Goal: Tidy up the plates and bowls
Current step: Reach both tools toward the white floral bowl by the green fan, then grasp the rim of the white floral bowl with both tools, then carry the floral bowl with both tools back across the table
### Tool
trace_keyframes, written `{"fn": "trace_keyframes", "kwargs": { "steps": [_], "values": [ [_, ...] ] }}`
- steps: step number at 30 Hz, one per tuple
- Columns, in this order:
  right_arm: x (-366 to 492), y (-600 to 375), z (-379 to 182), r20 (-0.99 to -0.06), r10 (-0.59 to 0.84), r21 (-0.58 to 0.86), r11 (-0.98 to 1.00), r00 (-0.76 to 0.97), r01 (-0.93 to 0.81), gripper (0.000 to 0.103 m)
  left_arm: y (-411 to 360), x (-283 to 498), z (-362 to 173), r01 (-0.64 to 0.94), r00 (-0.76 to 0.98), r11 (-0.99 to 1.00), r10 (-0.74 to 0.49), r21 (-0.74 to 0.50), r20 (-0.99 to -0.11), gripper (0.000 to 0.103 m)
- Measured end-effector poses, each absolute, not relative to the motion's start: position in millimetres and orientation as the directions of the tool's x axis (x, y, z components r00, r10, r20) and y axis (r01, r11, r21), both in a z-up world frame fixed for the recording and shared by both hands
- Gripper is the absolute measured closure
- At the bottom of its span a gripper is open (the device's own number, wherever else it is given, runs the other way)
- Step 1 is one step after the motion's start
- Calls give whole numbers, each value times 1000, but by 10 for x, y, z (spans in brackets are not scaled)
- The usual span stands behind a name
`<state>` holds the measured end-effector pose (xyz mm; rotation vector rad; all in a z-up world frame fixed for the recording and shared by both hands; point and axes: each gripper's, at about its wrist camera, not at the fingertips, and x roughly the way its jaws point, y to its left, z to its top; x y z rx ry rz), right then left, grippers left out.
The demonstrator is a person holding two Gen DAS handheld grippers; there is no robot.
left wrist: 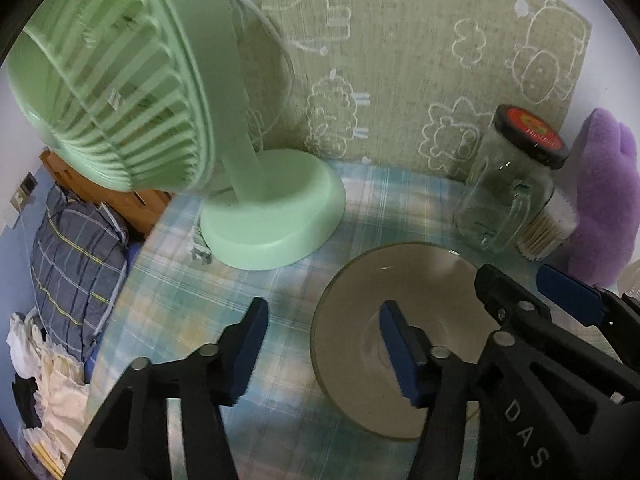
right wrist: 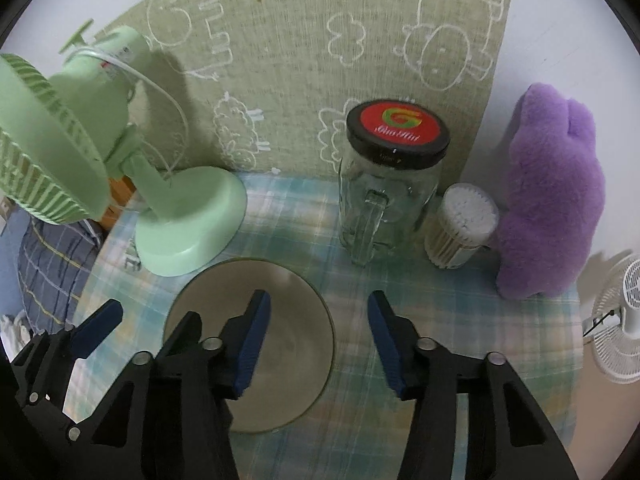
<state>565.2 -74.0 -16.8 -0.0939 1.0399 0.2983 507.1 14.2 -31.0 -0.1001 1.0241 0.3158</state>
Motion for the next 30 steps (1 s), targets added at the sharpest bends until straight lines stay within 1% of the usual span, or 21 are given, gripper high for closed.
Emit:
{"fn": "trace_keyframes", "kwargs": {
  "steps": [3,5,6,7,8,9,12,18,30],
  "values": [
    [5704,-712,-277,-870,186,55,958,457,-283,60,154,5107,-413,-306,460,950,199,56,-865,60],
    [5728,-704,-338,-874,180,53,958,451,-281,63,160,5123,-473,-304,452,951,190,50,-872,64],
    [5736,-705,-364,-876,178,51,959,448,-280,66,157,5134,-506,-303,444,952,187,50,-876,68],
    [5745,-706,-395,-879,175,50,959,444,-279,73,156,5139,-539,-303,436,952,186,51,-881,69],
    [5755,-705,-433,-883,169,46,960,439,-277,76,156,5142,-570,-304,426,951,186,53,-885,72],
    [5761,-702,-461,-886,167,45,960,433,-277,79,160,5144,-592,-307,421,950,188,56,-887,77],
    [5771,-717,-548,-894,172,55,959,414,-278,86,162,5147,-637,-310,413,949,186,54,-892,82],
    [5747,-720,-562,-888,175,57,959,425,-276,86,171,5136,-648,-318,409,946,195,61,-892,85],
    [5640,-796,-467,-898,163,50,960,407,-275,86,62,5001,-566,-302,386,951,180,60,-905,86]
  ]
}}
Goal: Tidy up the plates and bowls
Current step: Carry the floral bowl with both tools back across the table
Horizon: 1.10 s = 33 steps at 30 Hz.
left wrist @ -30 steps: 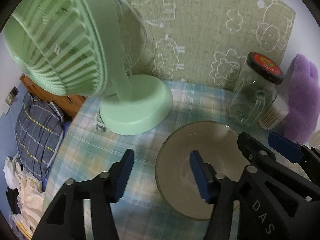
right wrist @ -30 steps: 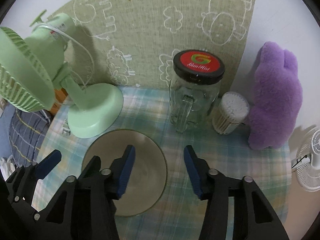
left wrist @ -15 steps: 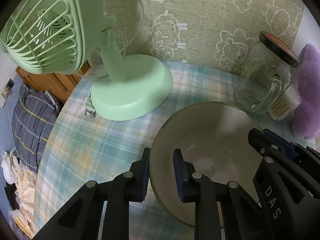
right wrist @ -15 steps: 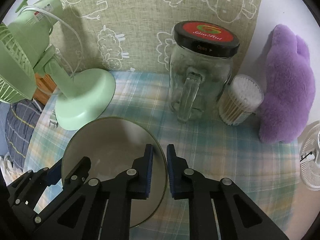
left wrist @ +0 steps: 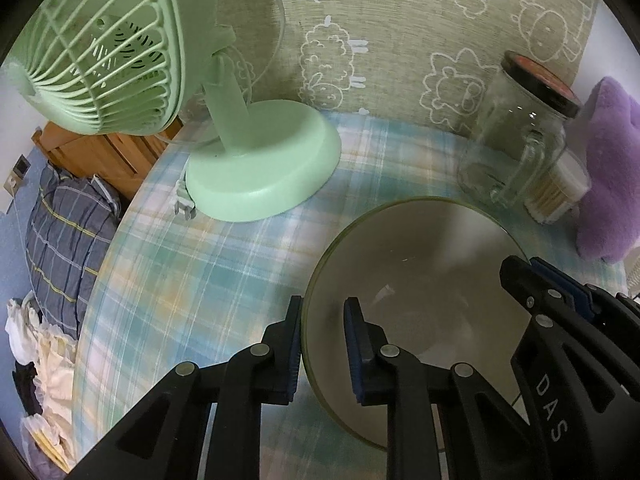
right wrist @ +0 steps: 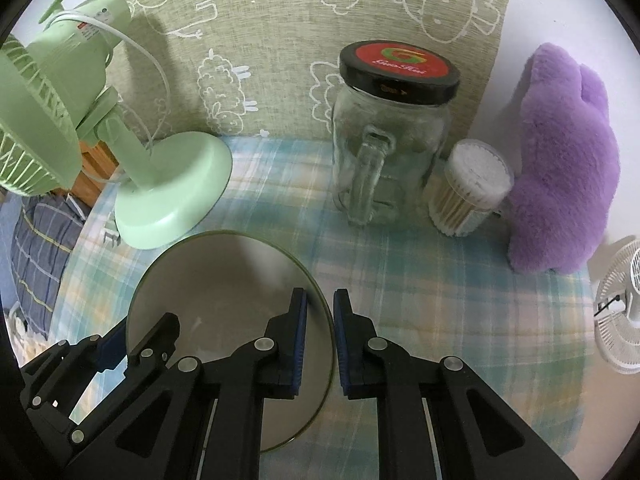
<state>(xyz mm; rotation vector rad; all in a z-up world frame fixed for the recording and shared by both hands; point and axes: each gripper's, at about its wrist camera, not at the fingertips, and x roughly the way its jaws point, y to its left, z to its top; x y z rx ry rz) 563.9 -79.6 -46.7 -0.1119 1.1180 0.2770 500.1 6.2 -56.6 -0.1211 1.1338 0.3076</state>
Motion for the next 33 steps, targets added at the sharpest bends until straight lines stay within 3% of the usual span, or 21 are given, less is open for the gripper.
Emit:
{"fn": "trace_keyframes", "kwargs": {
  "steps": [15,33],
  "values": [
    [5119,-1119,-169,-897,130,34,973,422,-228,86,-182,4526,-255,-261,427,965,153,40,-891,86],
    [4340,-1228,648,-855,94,19,989,511,-149,86,-244,3809,491,-181,524,983,117,24,-844,86]
  ]
}}
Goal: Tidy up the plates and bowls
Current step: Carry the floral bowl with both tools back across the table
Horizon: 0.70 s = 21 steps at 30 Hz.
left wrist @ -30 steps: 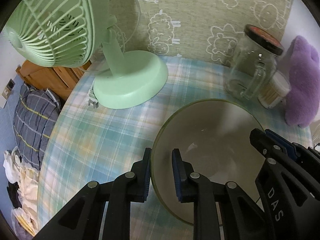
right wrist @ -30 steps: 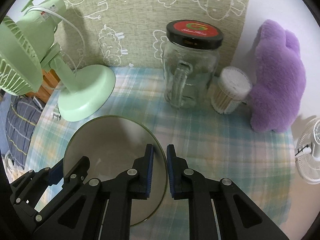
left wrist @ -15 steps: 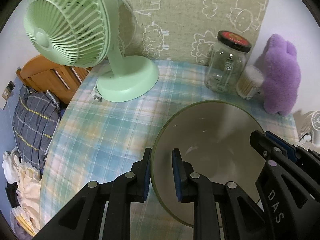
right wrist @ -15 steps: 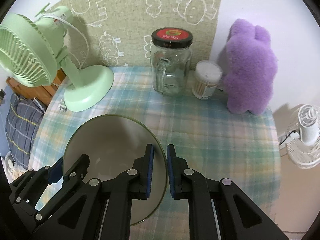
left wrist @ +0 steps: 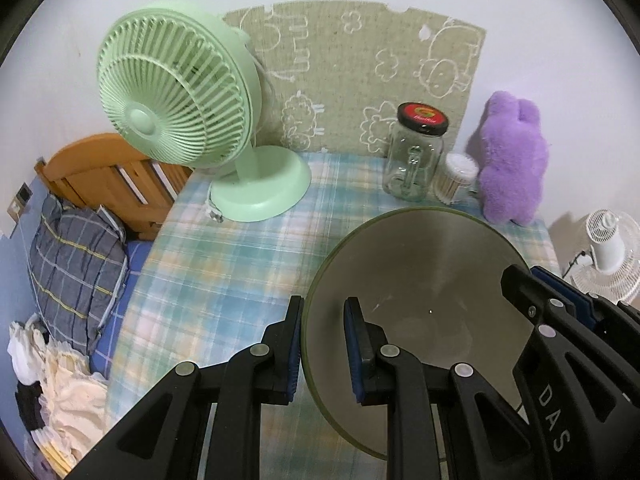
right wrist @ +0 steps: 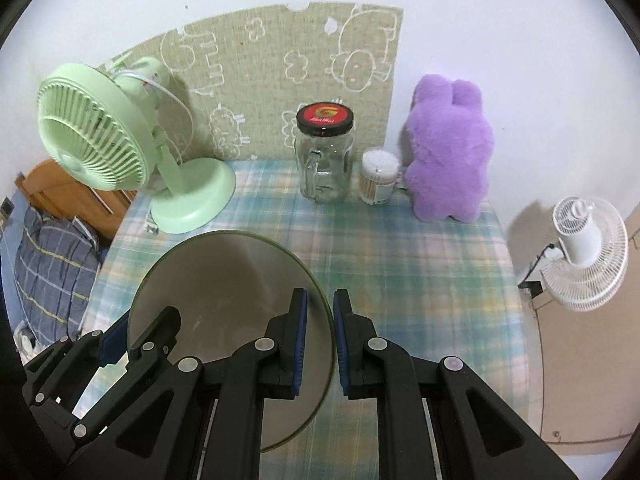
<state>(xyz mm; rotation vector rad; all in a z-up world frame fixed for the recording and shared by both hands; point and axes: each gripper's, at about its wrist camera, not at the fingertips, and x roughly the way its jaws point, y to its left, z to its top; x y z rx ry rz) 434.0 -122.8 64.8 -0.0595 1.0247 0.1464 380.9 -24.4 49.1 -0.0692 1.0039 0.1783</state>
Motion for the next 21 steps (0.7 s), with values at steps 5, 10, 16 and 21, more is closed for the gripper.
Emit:
{"fn": "trace_keyframes", "kwargs": {
  "steps": [5,10,16,21],
  "values": [
    [4043,-1238,816,-846,85,17,991,527,-133,86,-248,3538,612,-165,535,986,108,21,-838,86],
    [3687,-1240,923,-844,69,7,993,532,-118,86,-259,3186,667,-138,541,990,96,24,-836,86],
    [3280,-1226,916,-856,52,1,995,514,-100,86,-235,2810,624,-117,529,993,73,12,-845,86],
    [2928,-1220,901,-857,31,-16,996,515,-86,86,-252,2534,595,-91,533,996,57,10,-844,86]
  ]
}}
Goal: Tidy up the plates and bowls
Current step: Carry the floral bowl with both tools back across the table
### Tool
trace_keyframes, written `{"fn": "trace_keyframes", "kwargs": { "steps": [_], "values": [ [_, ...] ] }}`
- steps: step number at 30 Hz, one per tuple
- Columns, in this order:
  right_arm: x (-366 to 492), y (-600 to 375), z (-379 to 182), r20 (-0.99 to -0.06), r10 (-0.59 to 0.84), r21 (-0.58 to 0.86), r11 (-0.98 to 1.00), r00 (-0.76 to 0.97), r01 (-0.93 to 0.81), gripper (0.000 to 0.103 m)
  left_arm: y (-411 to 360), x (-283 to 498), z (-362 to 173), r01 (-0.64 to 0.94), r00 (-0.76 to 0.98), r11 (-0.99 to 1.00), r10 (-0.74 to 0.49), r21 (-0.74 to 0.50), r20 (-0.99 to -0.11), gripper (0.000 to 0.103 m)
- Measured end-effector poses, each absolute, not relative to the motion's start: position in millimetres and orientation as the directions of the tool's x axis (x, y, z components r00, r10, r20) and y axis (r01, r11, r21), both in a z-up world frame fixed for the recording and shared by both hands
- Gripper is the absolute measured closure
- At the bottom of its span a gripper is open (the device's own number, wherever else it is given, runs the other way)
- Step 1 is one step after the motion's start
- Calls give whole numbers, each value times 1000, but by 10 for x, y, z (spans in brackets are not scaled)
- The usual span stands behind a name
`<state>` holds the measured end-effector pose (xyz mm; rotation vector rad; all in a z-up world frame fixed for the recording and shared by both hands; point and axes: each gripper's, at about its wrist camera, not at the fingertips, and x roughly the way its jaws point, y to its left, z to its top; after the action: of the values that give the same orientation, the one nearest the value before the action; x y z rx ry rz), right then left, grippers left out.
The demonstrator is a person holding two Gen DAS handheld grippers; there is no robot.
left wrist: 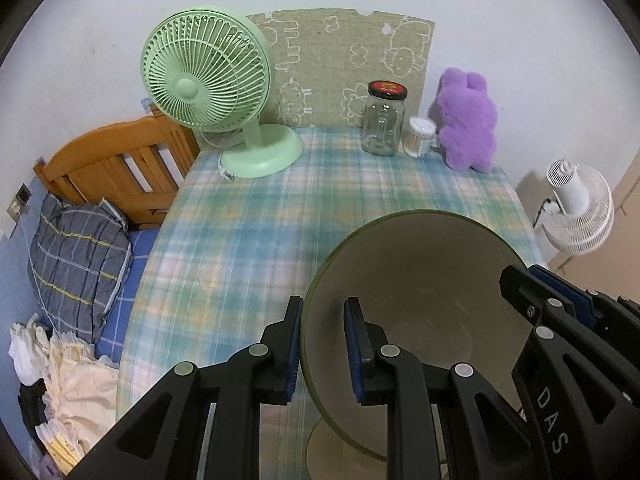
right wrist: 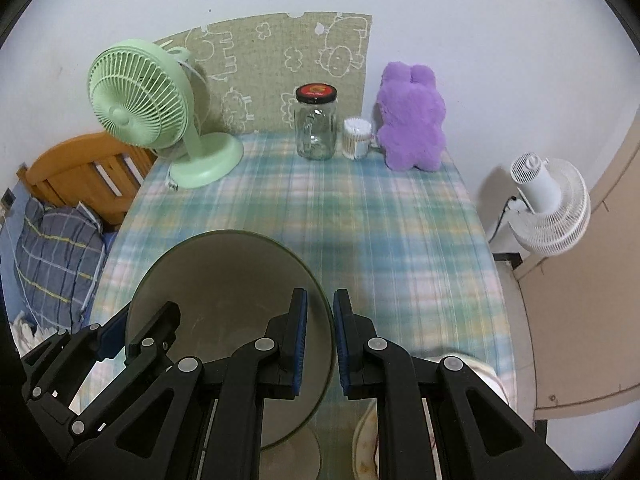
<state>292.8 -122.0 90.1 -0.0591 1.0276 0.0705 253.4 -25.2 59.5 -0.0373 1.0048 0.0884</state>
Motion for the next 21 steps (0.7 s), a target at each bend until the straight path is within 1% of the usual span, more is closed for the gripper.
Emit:
{"fn": "trace_keyframes", "kwargs": {
  "steps": [12,21],
  "values": [
    [2314,-1250,739,-873,-18,-35,999,488,-25,86,-266,2032,401,-11,506,1000,5,0,-862,86],
    [2055,-1230,556,-894,-47,-49,999,446,7,86,-251,1838,217,26,474,1000,-19,-7,-881,86]
  ]
}}
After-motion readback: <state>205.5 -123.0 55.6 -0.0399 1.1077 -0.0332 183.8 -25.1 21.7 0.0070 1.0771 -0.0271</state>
